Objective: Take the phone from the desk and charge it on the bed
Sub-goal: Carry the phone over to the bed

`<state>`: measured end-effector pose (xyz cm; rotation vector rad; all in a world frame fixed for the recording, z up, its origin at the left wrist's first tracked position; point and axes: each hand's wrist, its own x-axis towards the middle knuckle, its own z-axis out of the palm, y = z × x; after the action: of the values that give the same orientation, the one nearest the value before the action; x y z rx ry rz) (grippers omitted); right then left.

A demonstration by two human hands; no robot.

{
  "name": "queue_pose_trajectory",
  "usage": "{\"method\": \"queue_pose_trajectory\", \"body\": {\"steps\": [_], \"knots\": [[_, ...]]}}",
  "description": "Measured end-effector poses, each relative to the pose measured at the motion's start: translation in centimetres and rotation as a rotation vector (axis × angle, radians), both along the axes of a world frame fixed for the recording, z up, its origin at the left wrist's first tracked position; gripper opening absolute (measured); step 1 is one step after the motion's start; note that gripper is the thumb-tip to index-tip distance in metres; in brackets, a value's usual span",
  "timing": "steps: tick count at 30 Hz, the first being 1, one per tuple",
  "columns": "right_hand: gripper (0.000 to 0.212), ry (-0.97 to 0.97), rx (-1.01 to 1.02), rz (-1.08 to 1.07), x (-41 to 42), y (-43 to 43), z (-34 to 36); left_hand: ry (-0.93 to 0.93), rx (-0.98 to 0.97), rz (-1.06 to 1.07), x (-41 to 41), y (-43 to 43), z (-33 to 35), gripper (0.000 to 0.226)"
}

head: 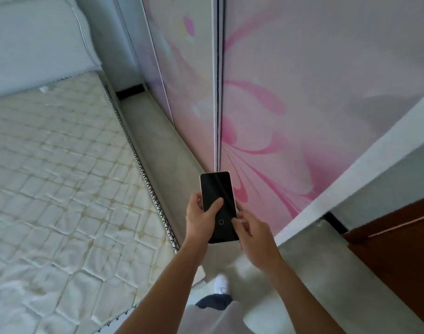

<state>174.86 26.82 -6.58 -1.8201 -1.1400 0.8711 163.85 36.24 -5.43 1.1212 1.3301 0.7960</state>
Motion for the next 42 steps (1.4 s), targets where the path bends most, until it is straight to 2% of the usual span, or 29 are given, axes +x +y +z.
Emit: {"method": "queue_pose_trajectory", "body": {"steps": [8, 13, 20, 27, 42], "knots": [[0.012, -0.022, 0.022, 0.143, 2.3, 12.0, 0.1, -0.027, -0.051, 0.137, 1.3, 10.5, -0.5, 0.022], [0.013, 0.029, -0.028, 0.243, 2.9, 17.8, 0.2, -0.032, -0.032, 0.227, 1.2, 15.1, -0.8, 0.021], [0.012, 0.002, -0.070, 0.399, 3.6, 26.4, 0.5, -0.014, -0.045, 0.363, 1.2, 21.7, -1.4, 0.020], [0.019, 0.012, -0.078, 0.533, 5.8, 35.3, 1.2, -0.010, -0.020, 0.413, 2.5, 29.2, -0.4, 0.022], [0.013, -0.005, -0.039, 0.496, 8.8, 50.2, 2.6, -0.069, -0.046, 0.412, 5.6, 44.0, 1.3, 0.020]]}}
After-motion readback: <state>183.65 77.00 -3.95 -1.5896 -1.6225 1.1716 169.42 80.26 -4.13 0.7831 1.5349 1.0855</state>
